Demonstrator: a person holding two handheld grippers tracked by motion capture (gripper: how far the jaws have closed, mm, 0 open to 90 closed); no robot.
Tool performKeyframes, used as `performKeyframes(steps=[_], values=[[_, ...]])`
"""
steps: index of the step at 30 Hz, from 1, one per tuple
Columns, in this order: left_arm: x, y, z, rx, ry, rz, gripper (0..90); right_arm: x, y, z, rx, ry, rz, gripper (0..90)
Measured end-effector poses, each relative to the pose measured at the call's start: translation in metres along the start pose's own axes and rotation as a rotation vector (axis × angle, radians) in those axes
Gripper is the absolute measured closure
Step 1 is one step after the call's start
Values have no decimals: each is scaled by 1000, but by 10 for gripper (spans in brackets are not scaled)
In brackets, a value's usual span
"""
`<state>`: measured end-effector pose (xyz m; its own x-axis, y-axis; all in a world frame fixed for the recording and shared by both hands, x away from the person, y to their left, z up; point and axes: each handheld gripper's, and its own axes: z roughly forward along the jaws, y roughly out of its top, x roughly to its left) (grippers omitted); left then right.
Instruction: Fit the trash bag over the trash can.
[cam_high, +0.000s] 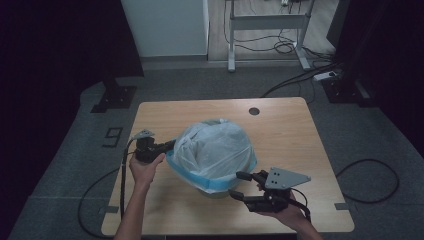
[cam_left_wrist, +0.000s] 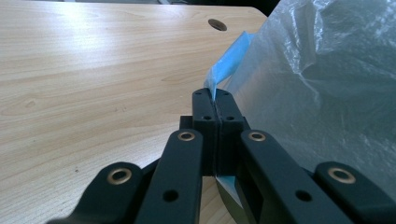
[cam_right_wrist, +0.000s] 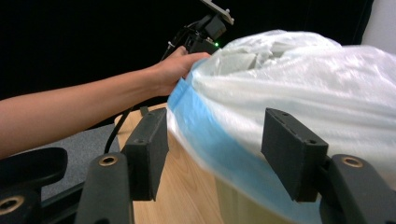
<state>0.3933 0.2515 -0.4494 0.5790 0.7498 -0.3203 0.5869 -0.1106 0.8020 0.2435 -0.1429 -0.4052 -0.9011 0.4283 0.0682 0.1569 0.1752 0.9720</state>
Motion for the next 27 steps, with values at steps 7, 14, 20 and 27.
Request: performKeyframes(steps=[7,14,20,27], values=[[0,0,1,-3,-6,-2,894,8,22,26,37,33,-29,392],[0,0,2,-8,-13,-4,894,13,29,58,110,56,-51,397],[1,0,0,-12,-10,-3,894,19,26,60,123,37,-96,596],[1,-1,-3,-17,-4,-8,894,24,21,54,129,41,-118,699]])
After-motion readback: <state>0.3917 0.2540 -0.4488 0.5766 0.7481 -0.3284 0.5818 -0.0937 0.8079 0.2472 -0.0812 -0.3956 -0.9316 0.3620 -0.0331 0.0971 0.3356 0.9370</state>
